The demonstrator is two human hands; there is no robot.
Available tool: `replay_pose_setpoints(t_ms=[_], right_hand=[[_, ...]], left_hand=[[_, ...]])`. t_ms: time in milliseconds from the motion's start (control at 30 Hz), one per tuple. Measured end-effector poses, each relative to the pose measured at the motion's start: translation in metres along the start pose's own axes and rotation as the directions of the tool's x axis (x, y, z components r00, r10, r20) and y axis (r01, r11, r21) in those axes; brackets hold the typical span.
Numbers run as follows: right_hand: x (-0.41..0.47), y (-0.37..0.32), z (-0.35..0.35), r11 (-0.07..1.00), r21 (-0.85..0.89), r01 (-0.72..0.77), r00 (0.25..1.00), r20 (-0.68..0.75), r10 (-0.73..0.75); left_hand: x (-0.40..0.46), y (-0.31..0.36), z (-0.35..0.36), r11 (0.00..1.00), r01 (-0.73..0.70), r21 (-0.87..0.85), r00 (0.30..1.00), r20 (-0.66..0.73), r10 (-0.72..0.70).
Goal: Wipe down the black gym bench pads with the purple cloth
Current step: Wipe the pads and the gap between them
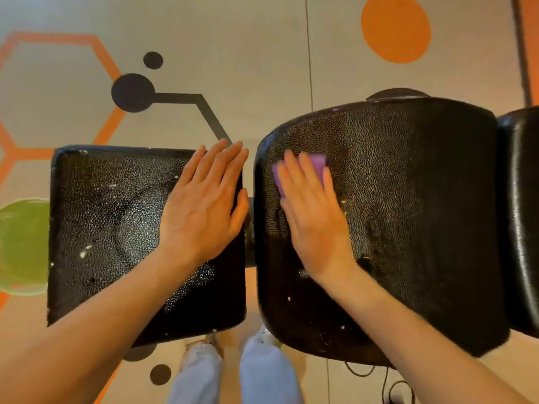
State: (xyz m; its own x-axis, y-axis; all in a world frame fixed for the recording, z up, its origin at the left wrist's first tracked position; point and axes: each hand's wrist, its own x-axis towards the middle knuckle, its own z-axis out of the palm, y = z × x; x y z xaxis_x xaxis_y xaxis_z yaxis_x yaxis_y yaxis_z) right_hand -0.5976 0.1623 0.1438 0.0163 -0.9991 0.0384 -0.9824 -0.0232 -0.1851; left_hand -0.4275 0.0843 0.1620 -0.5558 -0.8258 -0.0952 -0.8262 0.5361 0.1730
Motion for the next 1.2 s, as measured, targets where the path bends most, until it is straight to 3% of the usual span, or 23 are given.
replay_pose_setpoints(t_ms=[100, 267, 333, 400, 500, 667, 800, 867, 900, 1000, 1067, 1200], right_hand=[[-0.029, 0.000, -0.005, 0.999, 0.031, 0.019, 0.996, 0.085, -0.021], [0.066, -0.013, 0.004, 0.990, 0.035, -0.134, 0.990, -0.030, 0.135], [0.034, -0.020, 0.009, 0.999, 0.002, -0.034, 0.999, 0.002, 0.034], [-0.024, -0.027, 0.005, 0.995, -0.029, 0.097, 0.988, 0.123, -0.092], [-0.032, -0.021, 0.001, 0.988, -0.022, 0.150, 0.973, 0.179, -0.144], [0.055, -0.035, 0.006, 0.995, -0.032, -0.092, 0.995, 0.029, 0.093], [-0.066, -0.054, 0.002, 0.995, -0.054, 0.080, 0.976, 0.207, -0.067], [-0.085, -0.048, 0.001, 0.987, -0.071, 0.144, 0.963, 0.239, -0.123], [-0.068, -0.043, 0.003, 0.990, -0.066, 0.122, 0.971, 0.216, -0.105], [0.012, -0.036, 0.003, 0.989, -0.058, -0.135, 0.989, 0.053, 0.138], [0.006, -0.040, 0.006, 0.977, -0.061, -0.204, 0.978, 0.034, 0.207], [-0.114, -0.054, -0.007, 0.992, -0.125, 0.003, 0.969, 0.244, 0.027]], left_hand=[[-0.001, 0.000, -0.001, 1.000, 0.008, 0.003, 1.000, 0.009, -0.008], [-0.001, -0.001, 0.002, 1.000, -0.001, 0.005, 1.000, -0.002, 0.001], [-0.001, -0.001, 0.002, 1.000, -0.004, -0.011, 1.000, -0.009, 0.004], [-0.001, -0.002, 0.002, 1.000, -0.002, -0.028, 1.000, -0.006, 0.002], [-0.001, -0.002, 0.001, 1.000, -0.003, -0.026, 1.000, -0.007, 0.002], [-0.002, -0.003, 0.003, 0.999, -0.012, -0.050, 1.000, -0.021, 0.011], [-0.002, -0.004, 0.001, 0.998, -0.016, -0.056, 1.000, 0.000, 0.017], [-0.002, -0.004, 0.000, 0.998, -0.012, -0.064, 1.000, 0.001, 0.012], [-0.002, -0.004, 0.000, 0.998, -0.012, -0.065, 1.000, 0.000, 0.012], [-0.002, -0.003, 0.000, 0.998, -0.020, -0.059, 1.000, -0.012, 0.020], [-0.002, -0.003, 0.001, 0.997, -0.028, -0.065, 0.999, -0.017, 0.027], [-0.003, -0.004, 0.000, 0.997, -0.036, -0.068, 0.999, -0.002, 0.036]])
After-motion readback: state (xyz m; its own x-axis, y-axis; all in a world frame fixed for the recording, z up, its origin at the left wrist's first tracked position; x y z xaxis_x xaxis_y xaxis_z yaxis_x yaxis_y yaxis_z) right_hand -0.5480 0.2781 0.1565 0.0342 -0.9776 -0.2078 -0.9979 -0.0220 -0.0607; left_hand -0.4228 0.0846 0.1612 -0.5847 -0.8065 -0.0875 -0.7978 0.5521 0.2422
